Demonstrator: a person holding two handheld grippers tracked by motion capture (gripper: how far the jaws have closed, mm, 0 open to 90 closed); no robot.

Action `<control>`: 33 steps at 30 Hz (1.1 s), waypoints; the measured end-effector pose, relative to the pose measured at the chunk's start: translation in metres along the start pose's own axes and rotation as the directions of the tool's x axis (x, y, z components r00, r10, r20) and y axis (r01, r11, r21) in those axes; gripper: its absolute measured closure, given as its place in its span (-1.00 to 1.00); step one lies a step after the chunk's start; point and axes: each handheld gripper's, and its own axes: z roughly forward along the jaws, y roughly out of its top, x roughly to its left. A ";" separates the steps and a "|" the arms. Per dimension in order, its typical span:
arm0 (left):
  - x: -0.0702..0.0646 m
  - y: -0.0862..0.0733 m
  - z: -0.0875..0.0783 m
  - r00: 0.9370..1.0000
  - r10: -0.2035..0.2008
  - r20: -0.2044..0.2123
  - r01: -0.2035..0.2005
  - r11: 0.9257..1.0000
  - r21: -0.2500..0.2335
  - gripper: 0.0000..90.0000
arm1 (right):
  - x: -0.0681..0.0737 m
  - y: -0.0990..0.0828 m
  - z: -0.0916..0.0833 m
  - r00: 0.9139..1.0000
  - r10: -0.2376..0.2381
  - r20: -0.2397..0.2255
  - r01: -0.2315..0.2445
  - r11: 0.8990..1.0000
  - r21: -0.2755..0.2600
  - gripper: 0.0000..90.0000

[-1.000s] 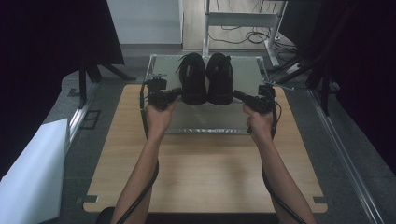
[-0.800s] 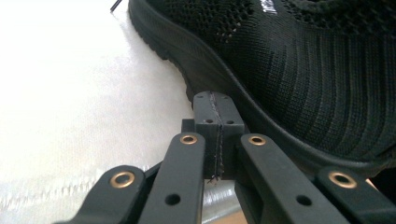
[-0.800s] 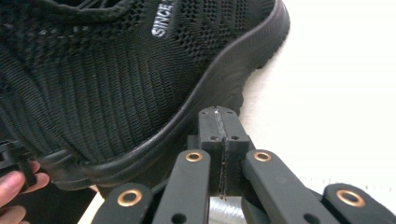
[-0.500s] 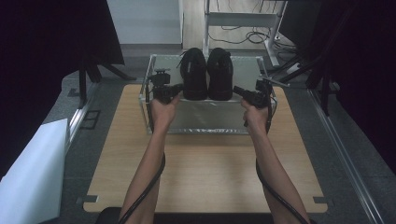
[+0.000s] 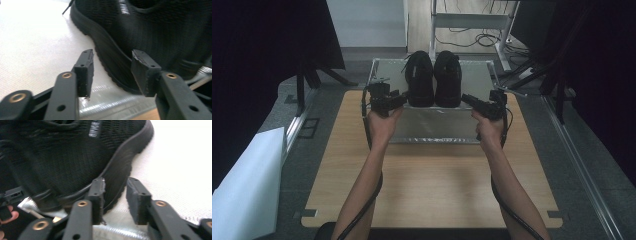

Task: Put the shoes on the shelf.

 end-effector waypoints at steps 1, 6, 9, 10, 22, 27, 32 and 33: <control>0.000 -0.002 -0.003 1.000 0.005 0.020 -0.005 1.000 -0.004 0.11 | 0.001 -0.001 -0.003 1.000 -0.021 -0.005 0.021 1.000 -0.003 0.40; 0.006 -0.014 -0.012 0.996 -0.015 0.086 0.015 1.000 -0.001 -0.11 | 0.001 -0.006 -0.019 0.992 -0.121 -0.034 0.121 0.993 -0.004 0.17; 0.007 -0.025 -0.021 0.994 -0.005 0.105 0.006 1.000 -0.012 -0.24 | -0.002 -0.012 -0.029 0.988 -0.135 -0.079 0.135 0.991 0.000 0.06; 0.008 -0.028 -0.024 0.995 0.005 0.102 -0.003 1.000 -0.014 -0.31 | -0.003 -0.014 -0.032 0.985 -0.145 -0.089 0.146 0.989 0.004 0.01; 0.010 -0.063 -0.048 0.983 0.059 0.173 -0.063 0.998 0.020 -0.67 | -0.013 -0.044 -0.066 0.962 -0.229 -0.148 0.237 0.971 0.039 -0.42; 0.011 -0.074 -0.057 0.987 0.089 0.137 -0.093 0.995 0.025 -0.75 | -0.017 -0.054 -0.077 0.957 -0.251 -0.147 0.263 0.963 0.063 -0.52; 0.010 -0.086 -0.065 0.985 0.148 0.089 -0.152 0.988 0.041 -0.89 | -0.018 -0.061 -0.087 0.950 -0.276 -0.143 0.290 0.953 0.090 -0.62; 0.011 -0.089 -0.068 0.984 0.162 0.077 -0.166 0.985 0.046 -0.90 | -0.018 -0.062 -0.089 0.949 -0.280 -0.142 0.295 0.951 0.095 -0.63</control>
